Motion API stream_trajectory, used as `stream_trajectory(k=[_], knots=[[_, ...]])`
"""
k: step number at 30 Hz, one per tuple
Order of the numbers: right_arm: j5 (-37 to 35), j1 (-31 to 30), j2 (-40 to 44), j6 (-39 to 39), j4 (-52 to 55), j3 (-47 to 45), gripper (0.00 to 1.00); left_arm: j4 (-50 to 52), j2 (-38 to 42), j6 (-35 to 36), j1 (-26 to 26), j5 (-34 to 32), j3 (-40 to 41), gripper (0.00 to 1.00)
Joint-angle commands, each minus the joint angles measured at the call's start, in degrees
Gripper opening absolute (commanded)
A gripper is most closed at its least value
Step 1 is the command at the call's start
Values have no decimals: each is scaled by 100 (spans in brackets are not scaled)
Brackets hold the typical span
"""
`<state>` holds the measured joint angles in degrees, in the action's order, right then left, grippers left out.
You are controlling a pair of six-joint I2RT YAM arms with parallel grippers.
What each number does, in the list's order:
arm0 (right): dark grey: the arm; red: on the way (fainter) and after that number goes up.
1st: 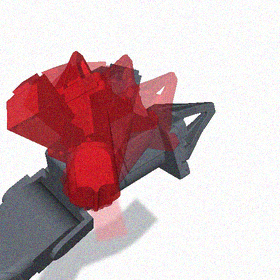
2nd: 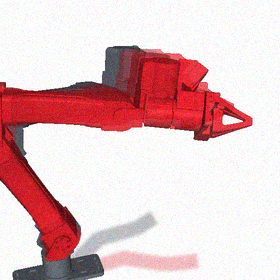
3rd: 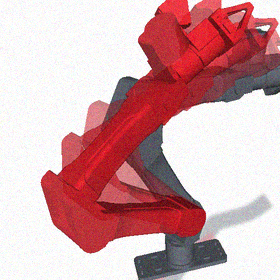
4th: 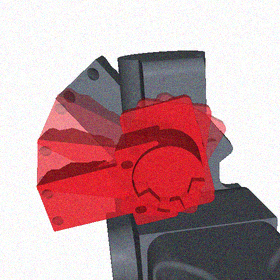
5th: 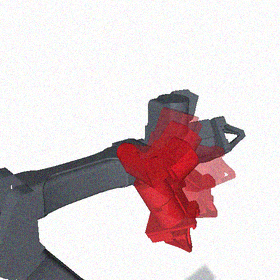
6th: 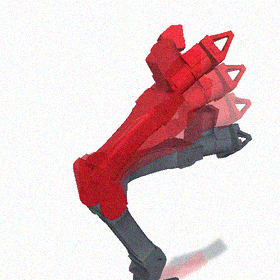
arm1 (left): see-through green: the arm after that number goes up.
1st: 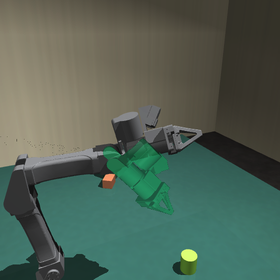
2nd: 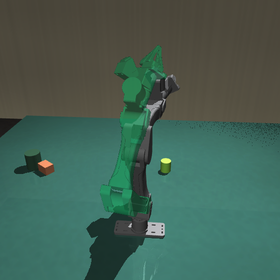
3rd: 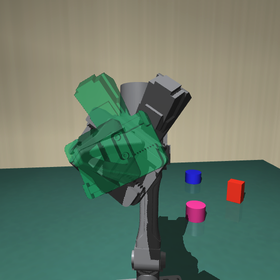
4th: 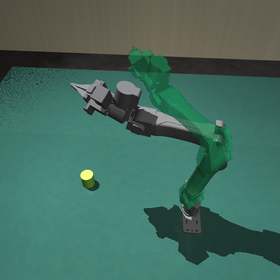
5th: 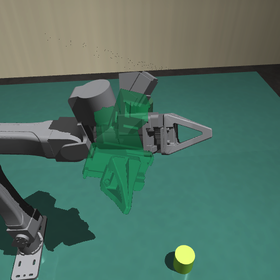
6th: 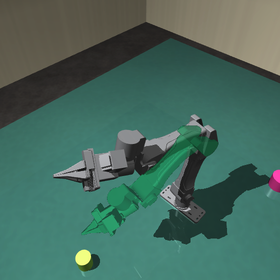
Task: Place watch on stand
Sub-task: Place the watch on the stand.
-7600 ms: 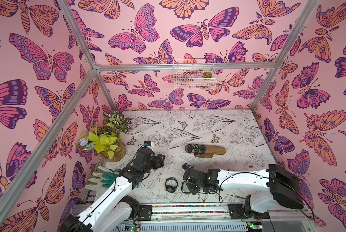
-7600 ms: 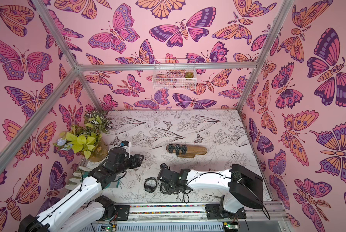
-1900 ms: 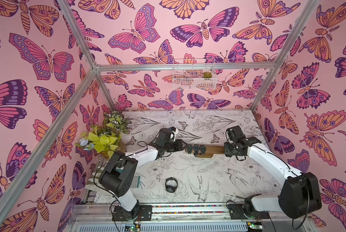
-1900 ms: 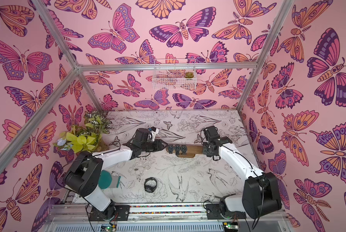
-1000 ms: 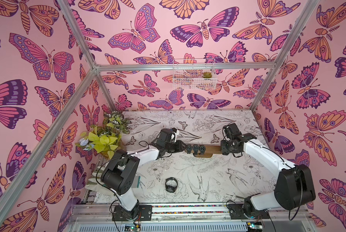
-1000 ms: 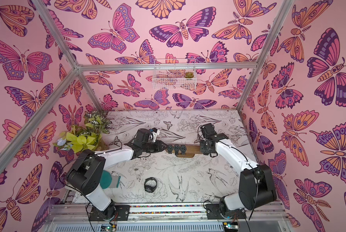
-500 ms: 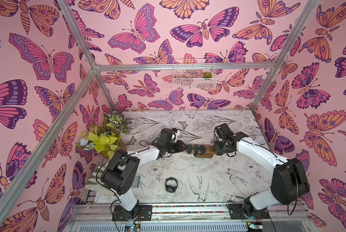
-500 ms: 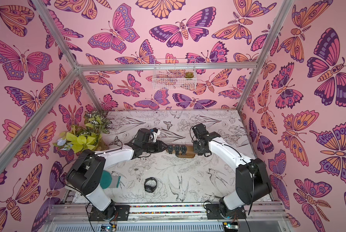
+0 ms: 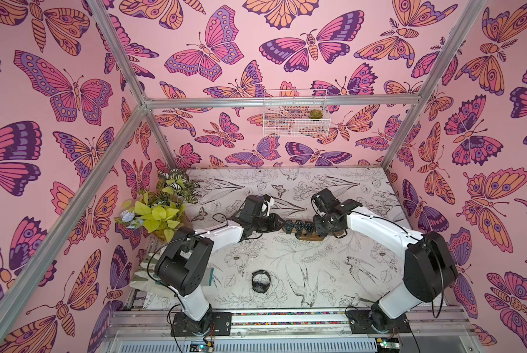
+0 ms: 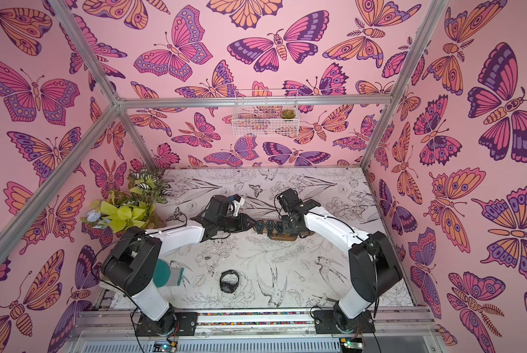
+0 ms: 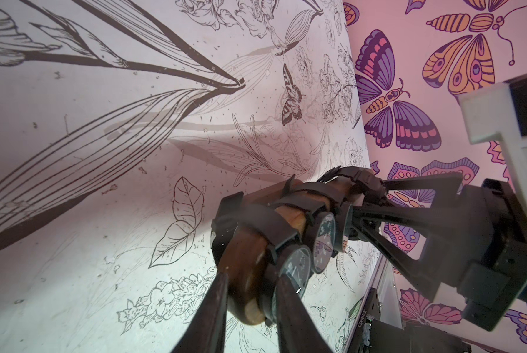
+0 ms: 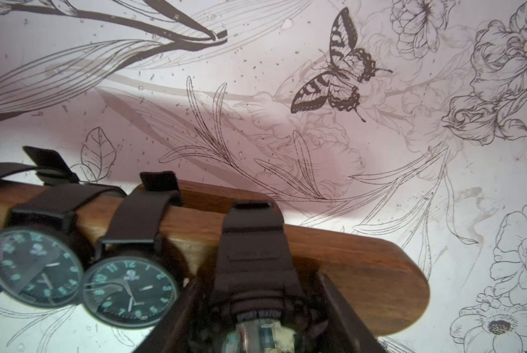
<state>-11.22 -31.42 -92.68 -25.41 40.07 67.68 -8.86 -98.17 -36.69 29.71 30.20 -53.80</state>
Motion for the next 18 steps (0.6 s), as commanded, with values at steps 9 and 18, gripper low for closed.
stream_trajectory(k=[9,18], knots=[[-300,-62,217,-183,198,26,48,137,-13,122,45,41,-86,31],[-271,-59,523,-208,256,-9,58,159,27,110,52,22,-93,30]])
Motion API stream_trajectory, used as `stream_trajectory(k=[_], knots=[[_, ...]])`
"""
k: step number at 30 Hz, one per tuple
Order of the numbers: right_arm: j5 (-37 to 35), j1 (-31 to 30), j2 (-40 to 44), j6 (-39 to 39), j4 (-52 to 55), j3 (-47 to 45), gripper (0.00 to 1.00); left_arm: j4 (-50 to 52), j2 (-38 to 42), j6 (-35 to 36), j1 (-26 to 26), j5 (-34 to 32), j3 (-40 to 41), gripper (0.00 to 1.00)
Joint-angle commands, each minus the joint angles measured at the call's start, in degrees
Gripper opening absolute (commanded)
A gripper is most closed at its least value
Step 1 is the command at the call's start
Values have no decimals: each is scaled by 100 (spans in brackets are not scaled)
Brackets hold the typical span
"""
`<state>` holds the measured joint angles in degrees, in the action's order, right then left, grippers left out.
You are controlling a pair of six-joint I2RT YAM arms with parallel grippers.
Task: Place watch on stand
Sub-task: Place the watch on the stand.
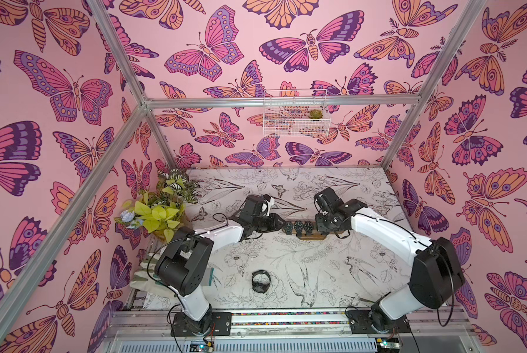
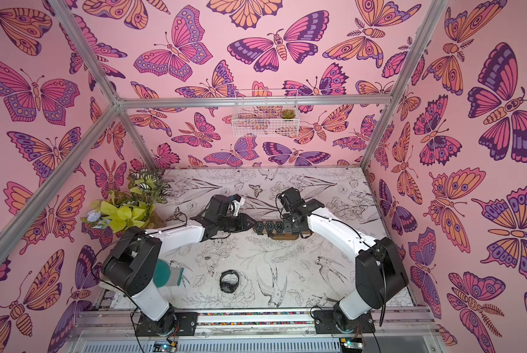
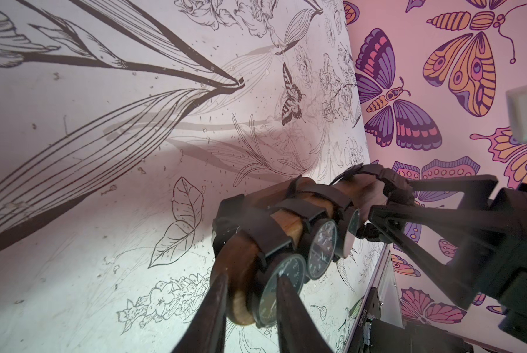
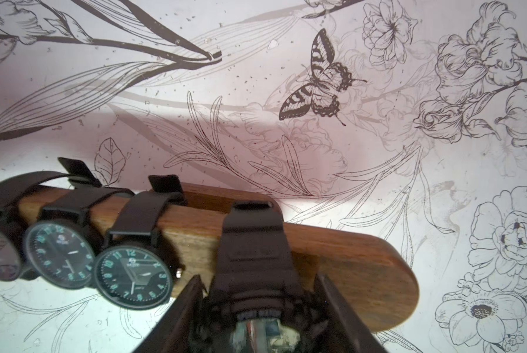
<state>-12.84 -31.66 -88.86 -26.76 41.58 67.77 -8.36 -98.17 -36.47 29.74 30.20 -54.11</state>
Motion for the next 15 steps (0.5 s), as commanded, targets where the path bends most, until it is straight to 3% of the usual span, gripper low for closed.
stream_trajectory(k=[1,15], knots=[[-81,-41,147,-81,92,-39,59,106,20,97,49,25,-58,31],[-92,-42,156,-163,-3,-211,62,185,84,125,50,-2,-65,31]])
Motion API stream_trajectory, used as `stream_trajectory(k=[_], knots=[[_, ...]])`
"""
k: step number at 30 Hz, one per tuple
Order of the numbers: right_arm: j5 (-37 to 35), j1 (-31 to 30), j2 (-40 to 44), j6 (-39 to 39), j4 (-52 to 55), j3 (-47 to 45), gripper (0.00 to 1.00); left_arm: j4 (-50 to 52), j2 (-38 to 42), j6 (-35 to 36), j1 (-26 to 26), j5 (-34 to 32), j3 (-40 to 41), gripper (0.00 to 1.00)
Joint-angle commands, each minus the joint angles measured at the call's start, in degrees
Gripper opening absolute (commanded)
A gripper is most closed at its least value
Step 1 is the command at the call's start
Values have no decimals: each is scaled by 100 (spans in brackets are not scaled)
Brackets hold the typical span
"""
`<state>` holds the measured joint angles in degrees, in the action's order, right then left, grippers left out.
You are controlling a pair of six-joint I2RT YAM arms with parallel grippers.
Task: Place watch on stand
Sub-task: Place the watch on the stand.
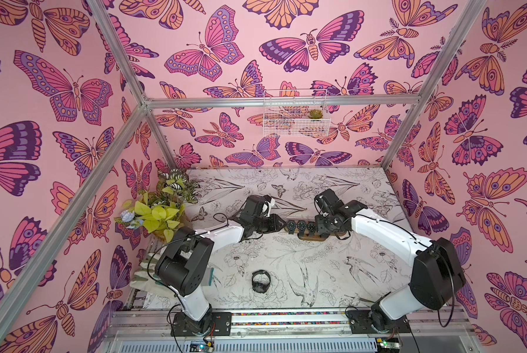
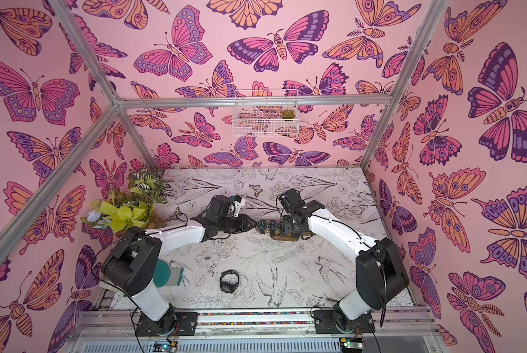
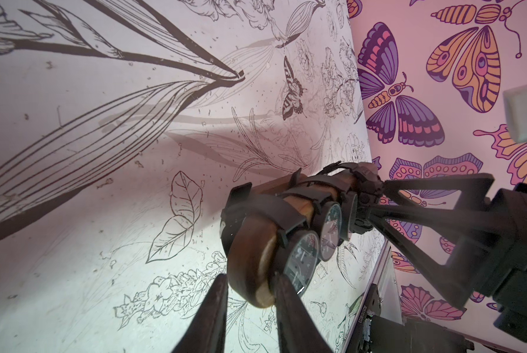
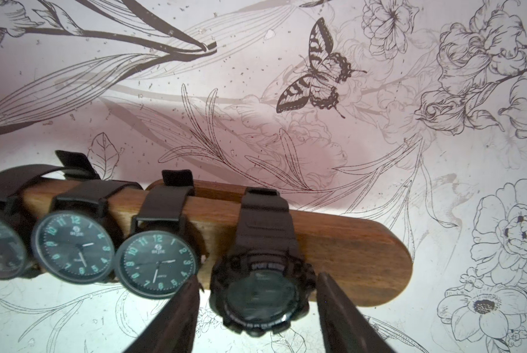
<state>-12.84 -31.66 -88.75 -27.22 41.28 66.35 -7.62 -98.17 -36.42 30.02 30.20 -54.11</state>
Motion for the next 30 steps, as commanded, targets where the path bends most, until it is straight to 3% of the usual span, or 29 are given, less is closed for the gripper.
stream_trajectory(k=[1,11,16,19,23,30], knots=[[-62,-42,201,-116,57,-57,62,124,95,121,21,-5,-65,31],[221,-283,1270,-257,315,-453,61,263,924,114,-229,-375,381,41],[388,-755,2209,-344,271,-1049,62,762,2030,443,-441,-811,1020,48],[241,-1427,2479,-301,187,-1274,62,1019,3060,576,-534,-1160,1626,56],[327,-2135,2138,-391,37,-1289,62,1713,4296,571,-700,-1785,2238,60],[829,-3138,629,-508,-663,-667,61,2041,6350,274,-882,-2396,3284,66]])
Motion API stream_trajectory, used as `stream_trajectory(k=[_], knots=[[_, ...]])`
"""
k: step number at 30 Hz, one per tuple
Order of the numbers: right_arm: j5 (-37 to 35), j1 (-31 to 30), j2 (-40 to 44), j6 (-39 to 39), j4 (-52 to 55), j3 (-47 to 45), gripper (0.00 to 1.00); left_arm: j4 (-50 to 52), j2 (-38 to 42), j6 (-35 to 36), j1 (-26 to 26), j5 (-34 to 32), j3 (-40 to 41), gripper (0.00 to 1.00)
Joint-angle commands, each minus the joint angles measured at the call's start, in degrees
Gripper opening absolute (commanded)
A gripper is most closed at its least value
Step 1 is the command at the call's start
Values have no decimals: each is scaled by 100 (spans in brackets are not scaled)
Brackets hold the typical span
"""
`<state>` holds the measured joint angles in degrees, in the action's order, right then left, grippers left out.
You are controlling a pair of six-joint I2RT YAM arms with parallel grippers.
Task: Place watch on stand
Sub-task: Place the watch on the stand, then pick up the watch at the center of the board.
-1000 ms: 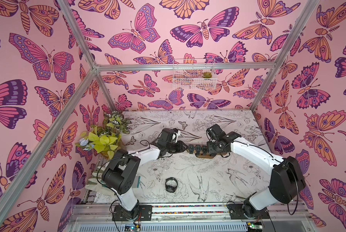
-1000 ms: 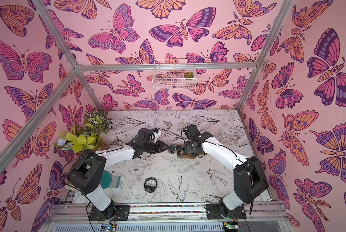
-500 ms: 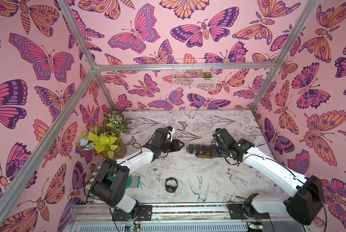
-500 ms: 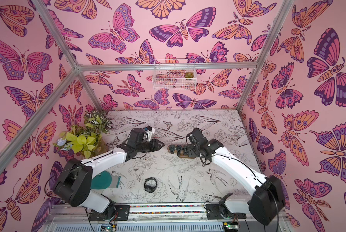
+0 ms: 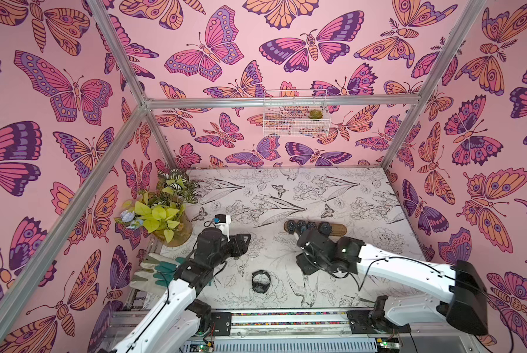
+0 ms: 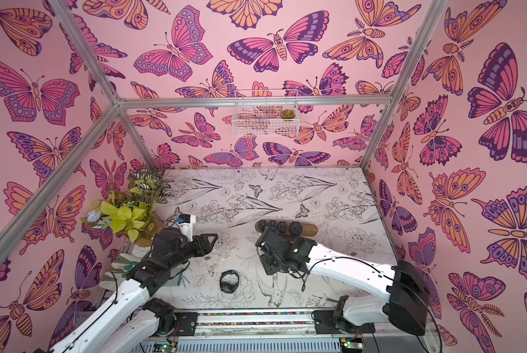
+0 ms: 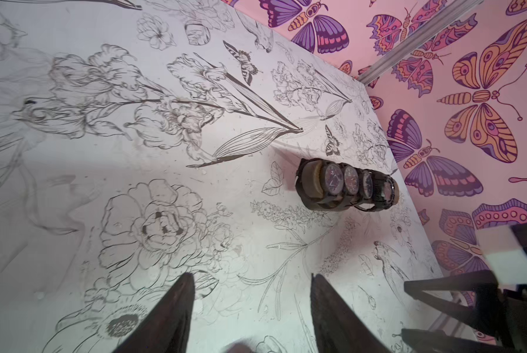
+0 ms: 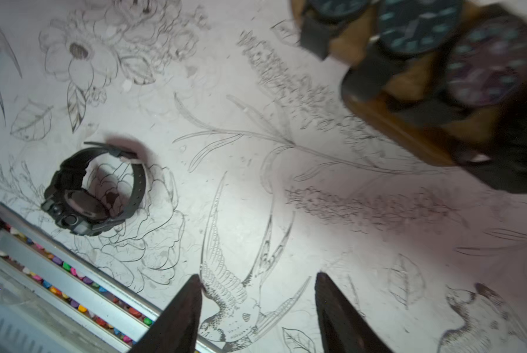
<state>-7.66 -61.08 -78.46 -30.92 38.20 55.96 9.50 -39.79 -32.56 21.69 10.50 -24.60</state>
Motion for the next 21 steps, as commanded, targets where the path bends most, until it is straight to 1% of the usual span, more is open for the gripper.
stream_trajectory(k=[1,4,8,10,16,21], knots=[[384,-262,-568,-153,-409,472,61,333,737,-156,-58,-435,452,68],[578,-384,-1003,-169,-489,748,61,520,1386,-237,-69,-490,783,75],[909,-473,-1598,-128,-478,1061,60,948,2004,-386,-91,-813,1003,79],[1222,-487,-1908,-82,-404,1231,57,995,2177,-463,-95,-823,1120,80],[1238,-634,-2604,-73,-69,1715,54,1011,2266,-582,-113,-725,1251,81],[1145,-660,-3004,-140,4,1930,47,1008,2259,-512,-121,-673,1226,80]])
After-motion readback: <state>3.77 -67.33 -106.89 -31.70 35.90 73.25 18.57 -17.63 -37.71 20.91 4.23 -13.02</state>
